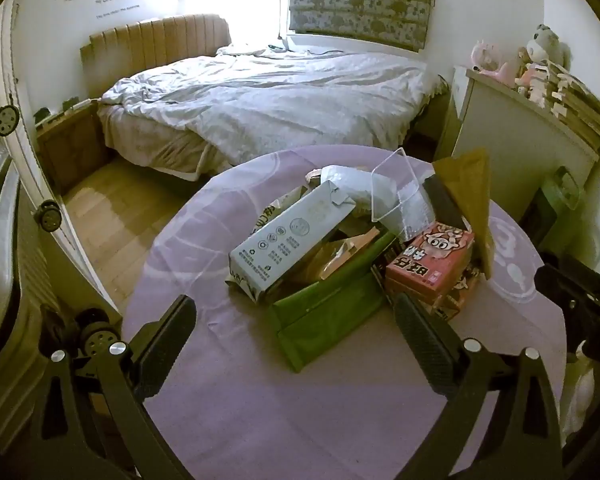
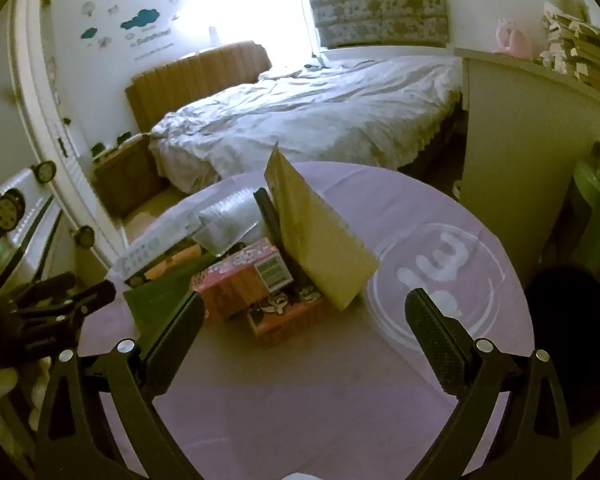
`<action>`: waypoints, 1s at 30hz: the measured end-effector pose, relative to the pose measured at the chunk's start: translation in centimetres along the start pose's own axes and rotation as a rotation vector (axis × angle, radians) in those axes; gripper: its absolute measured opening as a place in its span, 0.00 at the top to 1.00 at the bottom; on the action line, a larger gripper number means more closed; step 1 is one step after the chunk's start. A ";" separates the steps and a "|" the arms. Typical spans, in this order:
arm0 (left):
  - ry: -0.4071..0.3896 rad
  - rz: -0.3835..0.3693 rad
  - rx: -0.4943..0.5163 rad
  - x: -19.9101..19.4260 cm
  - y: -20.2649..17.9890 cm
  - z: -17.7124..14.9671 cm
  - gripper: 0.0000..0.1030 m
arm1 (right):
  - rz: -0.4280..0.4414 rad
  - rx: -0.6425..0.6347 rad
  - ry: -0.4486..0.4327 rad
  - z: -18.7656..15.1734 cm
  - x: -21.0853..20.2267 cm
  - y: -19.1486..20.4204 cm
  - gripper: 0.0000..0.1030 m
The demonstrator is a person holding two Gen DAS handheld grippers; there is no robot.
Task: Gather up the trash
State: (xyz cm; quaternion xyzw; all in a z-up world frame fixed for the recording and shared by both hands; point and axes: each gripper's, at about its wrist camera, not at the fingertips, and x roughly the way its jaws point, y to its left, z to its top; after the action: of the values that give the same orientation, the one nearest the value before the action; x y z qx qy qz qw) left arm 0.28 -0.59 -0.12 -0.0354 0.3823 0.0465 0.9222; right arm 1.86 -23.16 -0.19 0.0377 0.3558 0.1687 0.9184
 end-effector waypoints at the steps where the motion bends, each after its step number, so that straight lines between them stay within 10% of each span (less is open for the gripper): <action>1: 0.001 0.000 0.000 0.0 0.0 -0.1 0.04 | 0.000 0.000 0.001 0.0 0.0 0.0 0.04; 30: 0.023 -0.004 0.002 0.8 0.0 -0.2 0.04 | -0.005 -0.005 0.009 -0.3 0.1 -0.3 0.04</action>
State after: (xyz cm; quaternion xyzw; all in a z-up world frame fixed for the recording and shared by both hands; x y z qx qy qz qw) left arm 0.68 -0.61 -0.83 -0.0359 0.3929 0.0437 0.9178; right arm 1.82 -23.45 -0.48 0.0340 0.3596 0.1676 0.9173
